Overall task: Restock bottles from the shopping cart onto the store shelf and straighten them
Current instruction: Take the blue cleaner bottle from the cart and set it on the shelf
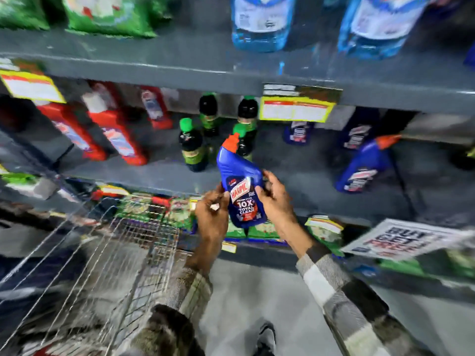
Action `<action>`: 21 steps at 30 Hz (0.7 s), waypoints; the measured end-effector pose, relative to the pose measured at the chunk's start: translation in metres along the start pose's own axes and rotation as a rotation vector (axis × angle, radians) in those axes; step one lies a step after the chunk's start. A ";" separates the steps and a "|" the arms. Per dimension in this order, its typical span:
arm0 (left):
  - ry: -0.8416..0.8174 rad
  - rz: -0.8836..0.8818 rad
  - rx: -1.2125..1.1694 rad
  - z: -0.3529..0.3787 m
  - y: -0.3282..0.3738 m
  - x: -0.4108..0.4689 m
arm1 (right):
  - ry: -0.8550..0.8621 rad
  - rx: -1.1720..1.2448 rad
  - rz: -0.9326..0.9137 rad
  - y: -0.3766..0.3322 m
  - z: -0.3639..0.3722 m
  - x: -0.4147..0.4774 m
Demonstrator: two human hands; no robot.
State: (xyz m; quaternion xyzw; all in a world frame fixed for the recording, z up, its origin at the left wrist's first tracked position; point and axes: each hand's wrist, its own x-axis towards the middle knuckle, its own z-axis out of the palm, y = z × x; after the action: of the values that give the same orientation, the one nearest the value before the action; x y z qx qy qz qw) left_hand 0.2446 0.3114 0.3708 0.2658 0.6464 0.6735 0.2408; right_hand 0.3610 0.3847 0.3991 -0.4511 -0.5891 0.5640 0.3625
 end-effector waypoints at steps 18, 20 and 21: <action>-0.236 0.071 0.215 0.178 -0.033 0.046 | 0.311 0.078 -0.009 0.046 -0.120 0.104; -0.243 0.073 0.227 0.184 -0.041 0.049 | 0.319 0.065 -0.012 0.051 -0.124 0.110; -0.249 0.080 0.226 0.186 -0.042 0.050 | 0.319 0.061 -0.010 0.053 -0.126 0.114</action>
State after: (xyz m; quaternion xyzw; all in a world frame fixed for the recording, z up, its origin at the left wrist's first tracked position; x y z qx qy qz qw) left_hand 0.3309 0.4850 0.3356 0.3981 0.6721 0.5674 0.2603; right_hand 0.4474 0.5322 0.3499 -0.5207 -0.5091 0.5010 0.4677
